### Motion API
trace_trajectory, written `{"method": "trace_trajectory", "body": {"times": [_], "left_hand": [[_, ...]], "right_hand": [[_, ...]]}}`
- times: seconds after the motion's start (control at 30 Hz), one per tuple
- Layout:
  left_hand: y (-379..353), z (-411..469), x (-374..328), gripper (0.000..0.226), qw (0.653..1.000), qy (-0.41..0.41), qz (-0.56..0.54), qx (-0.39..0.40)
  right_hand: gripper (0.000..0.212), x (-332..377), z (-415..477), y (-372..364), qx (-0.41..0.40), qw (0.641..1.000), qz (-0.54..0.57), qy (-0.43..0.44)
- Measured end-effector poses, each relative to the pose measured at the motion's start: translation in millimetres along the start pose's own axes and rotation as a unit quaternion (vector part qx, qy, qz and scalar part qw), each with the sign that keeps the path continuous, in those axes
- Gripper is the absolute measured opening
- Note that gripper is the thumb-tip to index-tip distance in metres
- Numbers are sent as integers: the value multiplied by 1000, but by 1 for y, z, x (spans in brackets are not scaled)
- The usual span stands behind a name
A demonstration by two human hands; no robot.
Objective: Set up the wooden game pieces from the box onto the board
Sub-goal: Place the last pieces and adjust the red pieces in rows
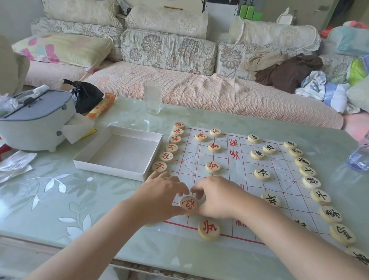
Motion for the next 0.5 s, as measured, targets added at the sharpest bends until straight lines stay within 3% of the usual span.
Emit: {"method": "trace_trajectory", "body": {"times": [0.13, 0.27, 0.5], "left_hand": [[1, -1, -1, 35, 1000, -1, 4, -4], [0, 0, 3, 37, 1000, 14, -2, 3], [-2, 2, 0, 39, 1000, 8, 17, 7]], "right_hand": [[57, 3, 0, 0, -32, 999, -32, -18], [37, 4, 0, -1, -13, 1000, -21, 11], [45, 4, -2, -3, -1, 1000, 12, 8]]}}
Point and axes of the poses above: each hand's wrist, its own z-axis towards the middle knuckle, its own y-axis out of the back of the hand, x = y × z, the point moved 6 cm from there along z, towards the middle knuckle, and after that the axes turned 5 degrees about z, right-handed, at the moved point
